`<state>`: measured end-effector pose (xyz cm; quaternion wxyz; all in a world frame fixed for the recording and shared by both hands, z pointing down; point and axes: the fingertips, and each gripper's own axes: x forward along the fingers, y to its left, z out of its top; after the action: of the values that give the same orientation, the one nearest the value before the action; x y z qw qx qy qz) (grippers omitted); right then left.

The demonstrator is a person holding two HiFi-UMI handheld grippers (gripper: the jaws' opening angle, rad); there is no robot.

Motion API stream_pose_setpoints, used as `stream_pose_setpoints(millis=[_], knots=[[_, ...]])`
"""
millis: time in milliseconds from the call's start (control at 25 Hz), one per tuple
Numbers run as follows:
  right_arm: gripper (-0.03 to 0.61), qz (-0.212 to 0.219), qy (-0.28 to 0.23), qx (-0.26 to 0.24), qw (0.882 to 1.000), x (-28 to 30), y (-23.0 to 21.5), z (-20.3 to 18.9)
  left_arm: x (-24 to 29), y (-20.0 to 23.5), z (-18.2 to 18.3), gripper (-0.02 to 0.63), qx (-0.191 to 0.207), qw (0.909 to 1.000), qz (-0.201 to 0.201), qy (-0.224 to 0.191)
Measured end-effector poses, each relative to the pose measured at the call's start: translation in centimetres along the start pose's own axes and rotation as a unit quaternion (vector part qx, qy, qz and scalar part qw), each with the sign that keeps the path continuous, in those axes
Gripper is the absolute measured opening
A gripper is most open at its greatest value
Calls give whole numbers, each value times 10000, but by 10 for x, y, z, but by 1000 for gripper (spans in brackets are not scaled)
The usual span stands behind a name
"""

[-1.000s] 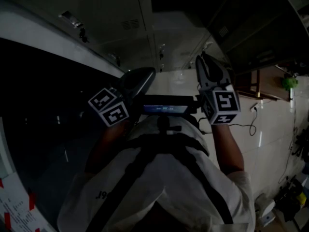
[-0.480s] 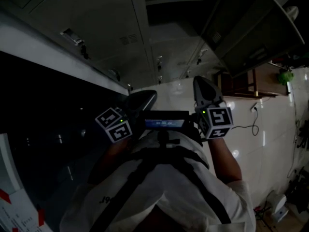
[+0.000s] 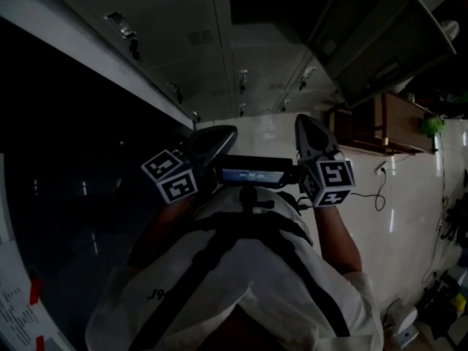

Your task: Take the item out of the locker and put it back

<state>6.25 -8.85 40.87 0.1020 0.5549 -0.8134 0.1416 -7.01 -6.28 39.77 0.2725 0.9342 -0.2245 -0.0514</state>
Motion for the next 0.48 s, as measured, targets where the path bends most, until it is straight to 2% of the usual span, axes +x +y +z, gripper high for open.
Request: stream_pose_setpoints(millis=[240, 480], knots=[[0, 257, 102, -178, 9995, -39, -11, -20, 11, -38, -26, 2, -57, 9996, 212, -188], [0, 531, 136, -208, 9983, -87, -20, -47, 19, -89, -66, 2, -90, 9987, 400, -288]])
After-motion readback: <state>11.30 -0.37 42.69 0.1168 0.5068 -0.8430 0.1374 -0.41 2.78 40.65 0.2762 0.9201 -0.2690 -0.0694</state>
